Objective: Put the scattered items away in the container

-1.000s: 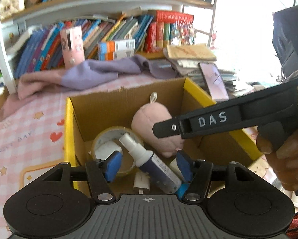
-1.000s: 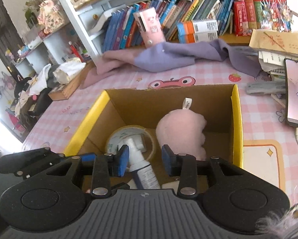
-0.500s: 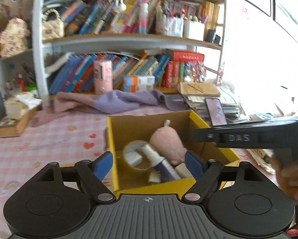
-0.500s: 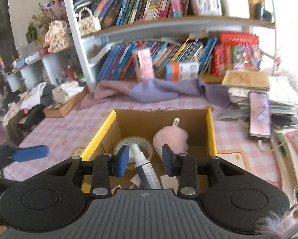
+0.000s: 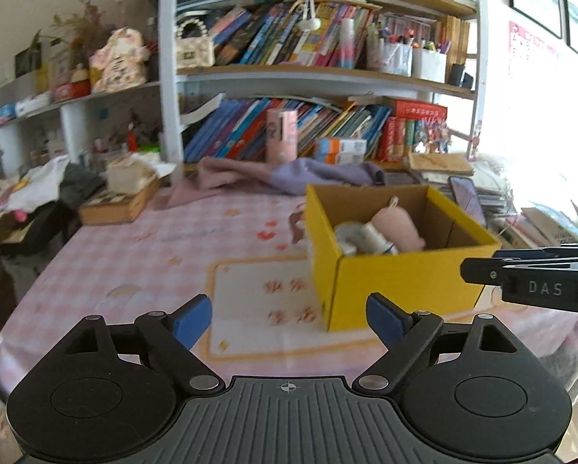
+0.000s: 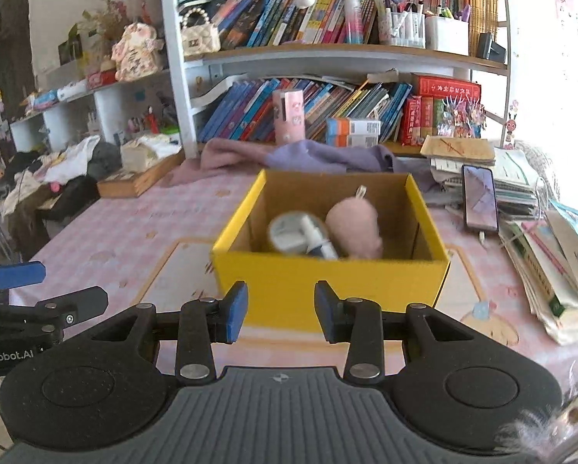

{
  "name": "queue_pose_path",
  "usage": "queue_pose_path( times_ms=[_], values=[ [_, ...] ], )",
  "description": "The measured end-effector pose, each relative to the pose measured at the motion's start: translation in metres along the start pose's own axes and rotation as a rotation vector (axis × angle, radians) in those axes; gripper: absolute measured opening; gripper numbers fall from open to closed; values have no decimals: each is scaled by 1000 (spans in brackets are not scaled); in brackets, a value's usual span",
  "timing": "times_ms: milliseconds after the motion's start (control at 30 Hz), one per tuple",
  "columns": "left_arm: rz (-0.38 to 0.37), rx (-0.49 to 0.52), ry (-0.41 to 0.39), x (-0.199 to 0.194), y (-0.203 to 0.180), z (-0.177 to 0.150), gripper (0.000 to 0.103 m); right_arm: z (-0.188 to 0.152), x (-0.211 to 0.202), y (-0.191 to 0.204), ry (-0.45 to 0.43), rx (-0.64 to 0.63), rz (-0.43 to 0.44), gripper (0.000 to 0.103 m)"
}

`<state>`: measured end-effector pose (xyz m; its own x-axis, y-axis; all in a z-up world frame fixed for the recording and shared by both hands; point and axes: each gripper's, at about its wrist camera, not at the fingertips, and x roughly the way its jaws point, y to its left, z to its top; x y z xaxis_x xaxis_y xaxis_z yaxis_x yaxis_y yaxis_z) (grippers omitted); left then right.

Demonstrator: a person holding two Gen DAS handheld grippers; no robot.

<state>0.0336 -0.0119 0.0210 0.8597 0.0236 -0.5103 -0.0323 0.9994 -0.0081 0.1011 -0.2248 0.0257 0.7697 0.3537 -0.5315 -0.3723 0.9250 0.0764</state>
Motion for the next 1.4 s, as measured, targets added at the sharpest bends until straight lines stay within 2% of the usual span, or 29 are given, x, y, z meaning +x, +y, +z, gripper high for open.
queue_pose_path(
  times_ms=[67, 233, 333, 500, 700, 1033, 1400],
  values=[
    [16, -11, 6, -7, 5, -10, 95, -10, -6, 9, 13, -7, -15, 40],
    [46, -6, 45, -18, 12, -27, 97, -33, -14, 24, 77, 10, -31, 47],
    [42, -11, 68, -24, 16, -36, 101, -44, -19, 29, 107, 27, -38, 56],
    [26, -9, 106, -32, 20, -48, 103, -58, -26, 35, 138, 52, -54, 79],
    [28, 1, 135, -36, 22, -54, 103, -68, -31, 39, 173, 52, -77, 92],
    [-2, -19, 170, -36, 22, -57, 103, -76, -35, 38, 216, 53, -100, 98],
    [18, -27, 200, -34, 26, -59, 103, -75, -32, 43, 232, 42, -93, 103]
  ],
)
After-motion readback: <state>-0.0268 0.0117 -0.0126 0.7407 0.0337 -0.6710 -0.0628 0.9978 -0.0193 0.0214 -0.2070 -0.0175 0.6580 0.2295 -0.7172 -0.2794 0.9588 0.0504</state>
